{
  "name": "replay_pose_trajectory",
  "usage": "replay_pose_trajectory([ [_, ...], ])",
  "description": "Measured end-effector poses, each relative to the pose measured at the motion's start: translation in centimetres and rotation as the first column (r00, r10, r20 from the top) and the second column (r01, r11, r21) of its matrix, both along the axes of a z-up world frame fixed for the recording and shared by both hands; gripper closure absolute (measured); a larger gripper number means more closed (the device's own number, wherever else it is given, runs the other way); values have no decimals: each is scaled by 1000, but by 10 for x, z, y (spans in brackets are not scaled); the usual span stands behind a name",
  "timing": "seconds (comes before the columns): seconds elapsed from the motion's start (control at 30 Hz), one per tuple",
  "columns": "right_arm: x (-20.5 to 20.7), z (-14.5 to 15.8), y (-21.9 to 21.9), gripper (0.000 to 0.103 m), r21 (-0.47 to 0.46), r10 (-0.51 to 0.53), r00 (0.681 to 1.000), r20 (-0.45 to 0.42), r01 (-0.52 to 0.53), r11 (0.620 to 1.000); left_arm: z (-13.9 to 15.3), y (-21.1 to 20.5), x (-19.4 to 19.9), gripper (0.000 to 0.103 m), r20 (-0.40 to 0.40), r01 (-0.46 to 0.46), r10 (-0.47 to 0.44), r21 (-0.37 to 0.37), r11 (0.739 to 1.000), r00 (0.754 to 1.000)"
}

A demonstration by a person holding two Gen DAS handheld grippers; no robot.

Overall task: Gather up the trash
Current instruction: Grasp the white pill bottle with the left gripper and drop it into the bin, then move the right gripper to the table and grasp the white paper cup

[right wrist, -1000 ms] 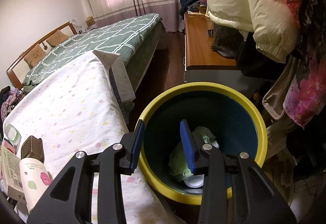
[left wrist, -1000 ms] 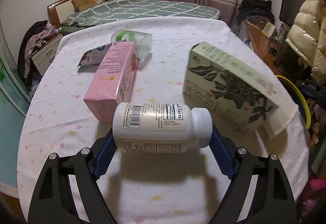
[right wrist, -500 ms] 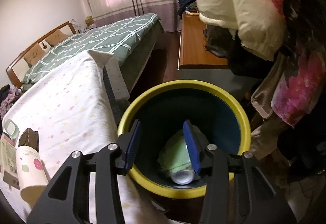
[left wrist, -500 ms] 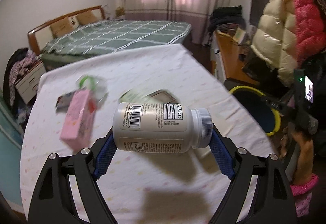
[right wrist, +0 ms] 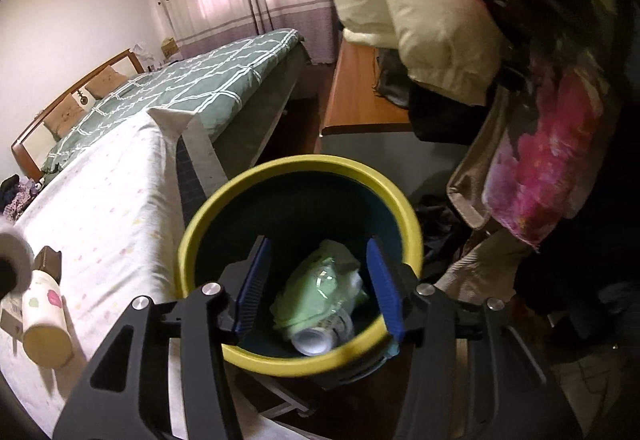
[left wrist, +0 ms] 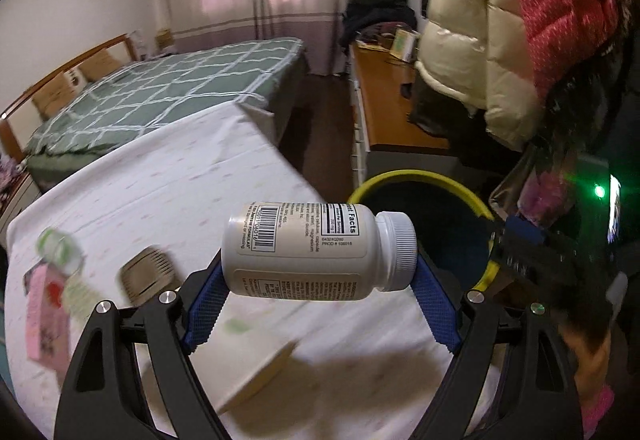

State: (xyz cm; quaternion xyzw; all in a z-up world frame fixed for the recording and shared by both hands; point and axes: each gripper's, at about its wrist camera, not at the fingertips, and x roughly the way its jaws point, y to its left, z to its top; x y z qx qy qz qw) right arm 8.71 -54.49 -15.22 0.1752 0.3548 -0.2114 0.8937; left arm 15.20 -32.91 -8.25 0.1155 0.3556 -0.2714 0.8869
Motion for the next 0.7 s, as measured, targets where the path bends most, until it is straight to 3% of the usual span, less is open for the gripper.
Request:
replay_pose_trajectory([
  [0.4,-37,-5,-34,49,-10,-64,998,-10,64,998,-24,-105,18,20,-57,115,-112,38,993,992],
  [0.53,-41,-7,-39,49,-9,-78,997,-17,78,997,-33,-125,18,19,-58,132,-129,56,990,990],
  [0.6,-42,-7,-41,49,-8,-81,997,-20,81,997,-33,-130,16,11,-49,131,-129,56,990,990],
  [0.7,-43,-6,-39,49,-7,-78,997,-17,78,997,-25,-126,13,9,-30,115,-114,39,993,993],
])
